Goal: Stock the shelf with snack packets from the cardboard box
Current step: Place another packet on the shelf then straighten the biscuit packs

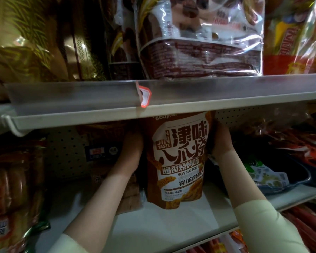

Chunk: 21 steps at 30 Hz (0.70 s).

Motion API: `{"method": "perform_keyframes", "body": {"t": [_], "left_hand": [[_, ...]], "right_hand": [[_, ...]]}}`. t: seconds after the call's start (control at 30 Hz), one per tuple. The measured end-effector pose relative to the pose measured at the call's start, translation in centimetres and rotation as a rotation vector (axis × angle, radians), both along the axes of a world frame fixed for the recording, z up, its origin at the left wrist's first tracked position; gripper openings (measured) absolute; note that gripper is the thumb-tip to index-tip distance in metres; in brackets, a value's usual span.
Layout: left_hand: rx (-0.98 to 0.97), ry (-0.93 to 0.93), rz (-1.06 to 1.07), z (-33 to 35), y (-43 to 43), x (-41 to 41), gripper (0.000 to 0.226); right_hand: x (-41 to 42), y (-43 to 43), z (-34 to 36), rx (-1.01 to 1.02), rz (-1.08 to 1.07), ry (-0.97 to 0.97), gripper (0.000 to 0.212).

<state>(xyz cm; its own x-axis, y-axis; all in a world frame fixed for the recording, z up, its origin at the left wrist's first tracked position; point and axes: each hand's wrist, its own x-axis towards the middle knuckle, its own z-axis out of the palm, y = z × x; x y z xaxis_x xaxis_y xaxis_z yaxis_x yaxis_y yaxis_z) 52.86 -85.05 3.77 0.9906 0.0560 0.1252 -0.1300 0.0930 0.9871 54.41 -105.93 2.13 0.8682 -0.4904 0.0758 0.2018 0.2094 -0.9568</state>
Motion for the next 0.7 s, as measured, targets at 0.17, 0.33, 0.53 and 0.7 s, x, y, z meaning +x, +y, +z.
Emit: {"method": "perform_keyframes", "body": {"t": [0.17, 0.33, 0.53, 0.7], "left_hand": [[-0.132, -0.229, -0.283, -2.8, 0.8, -2.9, 0.073], [0.251, -0.319, -0.108, -3.1, -1.1, -3.0, 0.076], [0.244, -0.31, -0.113, -2.9, 0.2, -3.2, 0.042], [0.25, -0.376, 0.319, -2.8, 4.3, -2.6, 0.029]], "right_hand": [[-1.7, 1.6, -1.0, 0.258, 0.123, -0.129, 0.051], [-1.7, 3.2, -1.5, -0.096, -0.142, -0.043, 0.047], [-6.0, 7.4, -0.8, -0.571, -0.674, -0.541, 0.043], [-8.7, 16.2, -3.0, -0.904, -0.113, -0.785, 0.047]]}}
